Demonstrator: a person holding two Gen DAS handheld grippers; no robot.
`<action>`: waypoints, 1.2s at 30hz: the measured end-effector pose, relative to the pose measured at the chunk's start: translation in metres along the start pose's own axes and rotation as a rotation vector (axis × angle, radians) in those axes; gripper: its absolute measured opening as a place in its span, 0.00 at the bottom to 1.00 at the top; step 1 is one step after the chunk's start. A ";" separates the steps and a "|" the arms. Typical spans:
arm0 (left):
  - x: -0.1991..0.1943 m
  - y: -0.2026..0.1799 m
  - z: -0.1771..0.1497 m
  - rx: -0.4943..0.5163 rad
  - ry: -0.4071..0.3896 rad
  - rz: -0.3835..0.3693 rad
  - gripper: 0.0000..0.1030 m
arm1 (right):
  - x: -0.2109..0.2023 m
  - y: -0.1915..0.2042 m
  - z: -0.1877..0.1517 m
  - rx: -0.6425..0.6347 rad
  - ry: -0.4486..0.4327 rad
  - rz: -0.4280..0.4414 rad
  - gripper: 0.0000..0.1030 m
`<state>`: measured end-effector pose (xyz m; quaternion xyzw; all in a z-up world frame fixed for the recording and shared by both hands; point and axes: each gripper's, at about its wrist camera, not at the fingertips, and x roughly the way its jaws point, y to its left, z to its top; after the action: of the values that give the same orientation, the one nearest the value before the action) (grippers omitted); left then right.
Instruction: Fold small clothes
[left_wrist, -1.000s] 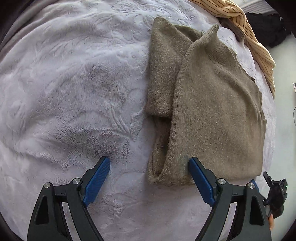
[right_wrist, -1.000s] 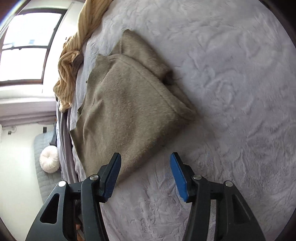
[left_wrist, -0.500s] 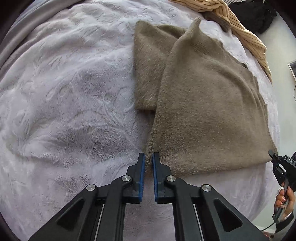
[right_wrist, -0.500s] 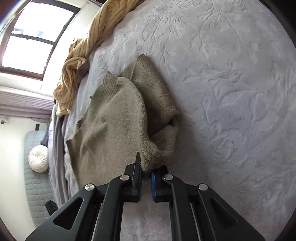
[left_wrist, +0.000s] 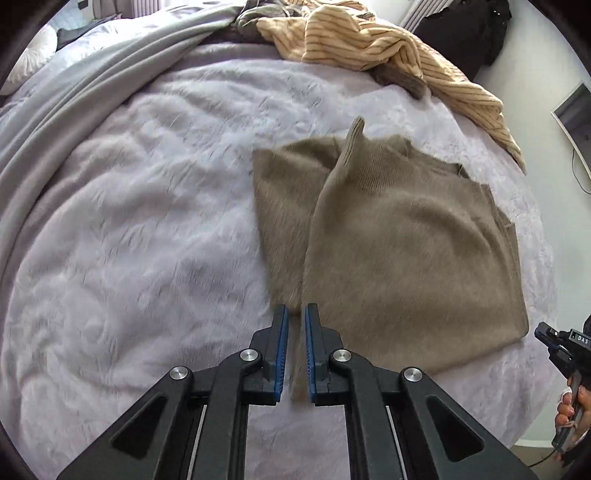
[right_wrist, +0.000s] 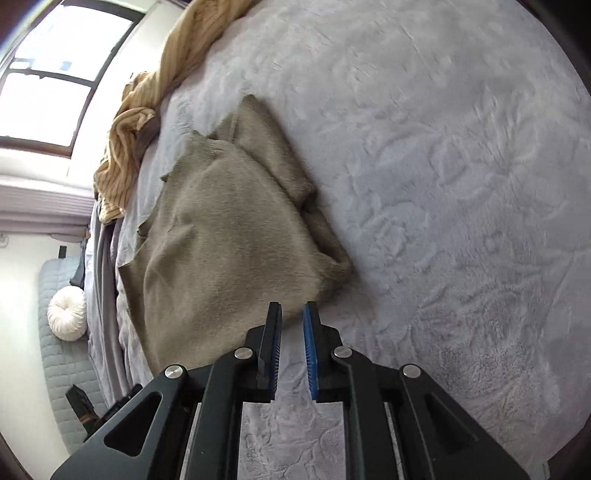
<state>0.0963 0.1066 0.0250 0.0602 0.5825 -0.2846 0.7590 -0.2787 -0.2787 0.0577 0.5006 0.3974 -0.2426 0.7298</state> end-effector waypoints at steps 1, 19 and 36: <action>0.004 -0.006 0.014 0.007 -0.016 -0.008 0.10 | 0.002 0.009 0.004 -0.032 -0.003 0.004 0.15; 0.111 -0.011 0.104 -0.006 -0.011 0.016 0.10 | 0.116 0.055 0.071 -0.120 0.074 0.046 0.09; 0.076 -0.028 0.084 0.041 -0.002 0.096 0.10 | 0.070 0.051 0.053 -0.138 0.056 0.011 0.13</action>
<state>0.1654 0.0201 -0.0113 0.1034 0.5720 -0.2600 0.7710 -0.1825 -0.3051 0.0375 0.4577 0.4309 -0.1965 0.7525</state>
